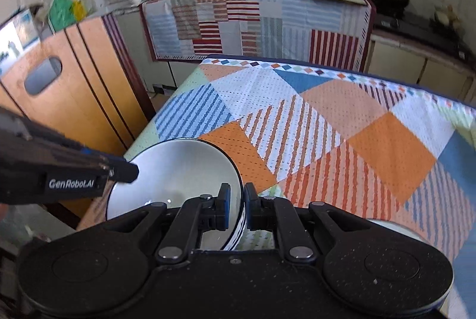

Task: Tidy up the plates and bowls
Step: 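Lift the second bowl with the left tool and set it into the first bowl, then open the left tool and withdraw from the bowl stack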

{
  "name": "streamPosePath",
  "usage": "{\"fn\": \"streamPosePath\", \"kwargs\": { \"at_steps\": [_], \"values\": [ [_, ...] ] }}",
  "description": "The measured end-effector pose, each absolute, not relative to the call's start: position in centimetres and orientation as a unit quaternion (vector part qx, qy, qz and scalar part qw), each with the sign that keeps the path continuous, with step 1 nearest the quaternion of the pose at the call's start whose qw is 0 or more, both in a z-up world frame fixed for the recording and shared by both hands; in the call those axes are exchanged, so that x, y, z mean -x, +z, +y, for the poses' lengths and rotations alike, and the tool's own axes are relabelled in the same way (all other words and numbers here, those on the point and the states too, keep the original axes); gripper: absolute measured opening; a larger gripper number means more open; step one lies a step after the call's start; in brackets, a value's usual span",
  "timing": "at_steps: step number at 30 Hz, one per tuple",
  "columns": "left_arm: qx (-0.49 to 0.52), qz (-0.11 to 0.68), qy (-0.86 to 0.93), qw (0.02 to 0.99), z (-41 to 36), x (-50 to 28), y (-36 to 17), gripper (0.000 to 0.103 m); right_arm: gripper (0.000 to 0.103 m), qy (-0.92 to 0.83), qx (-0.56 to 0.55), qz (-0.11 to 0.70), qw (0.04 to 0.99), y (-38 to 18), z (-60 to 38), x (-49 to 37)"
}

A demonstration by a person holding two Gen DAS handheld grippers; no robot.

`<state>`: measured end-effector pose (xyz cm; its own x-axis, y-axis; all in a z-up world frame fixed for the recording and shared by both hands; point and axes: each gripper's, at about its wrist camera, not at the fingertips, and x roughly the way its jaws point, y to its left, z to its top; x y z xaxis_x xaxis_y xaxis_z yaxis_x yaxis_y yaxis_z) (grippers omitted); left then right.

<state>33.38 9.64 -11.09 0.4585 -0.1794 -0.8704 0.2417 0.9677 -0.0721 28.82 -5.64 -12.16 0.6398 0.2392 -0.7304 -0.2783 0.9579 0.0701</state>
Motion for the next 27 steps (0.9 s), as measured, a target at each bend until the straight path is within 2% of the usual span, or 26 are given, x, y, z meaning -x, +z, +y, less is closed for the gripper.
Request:
{"fn": "streamPosePath", "kwargs": {
  "at_steps": [8, 13, 17, 20, 23, 27],
  "values": [
    [-0.029, 0.505, -0.126, 0.854, 9.2, -32.9, -11.1, 0.007, 0.009, 0.129, 0.045, 0.411, 0.901, -13.0, -5.3, -29.3],
    [-0.023, 0.510, -0.134, 0.849, 9.4, -32.3, -11.1, 0.007, 0.016, 0.146, 0.010, 0.411, 0.900, -13.3, -6.3, -28.2],
    [-0.031, 0.513, -0.135, 0.847, 8.8, -31.3, -10.9, 0.007, 0.017, 0.151, -0.023, 0.402, 0.903, -12.1, -8.0, -26.5],
    [-0.044, 0.514, -0.140, 0.845, 8.2, -30.1, -9.9, 0.010, 0.018, 0.151, -0.020, 0.396, 0.905, -10.7, -9.0, -24.9],
    [-0.065, 0.504, -0.148, 0.849, 7.5, -28.4, -8.3, 0.012, 0.025, 0.148, -0.002, 0.386, 0.911, -9.1, -9.9, -23.0],
    [-0.075, 0.498, -0.159, 0.849, 6.8, -26.4, -6.3, 0.027, 0.035, 0.145, 0.023, 0.377, 0.914, -6.9, -11.0, -20.3]
  ]
}}
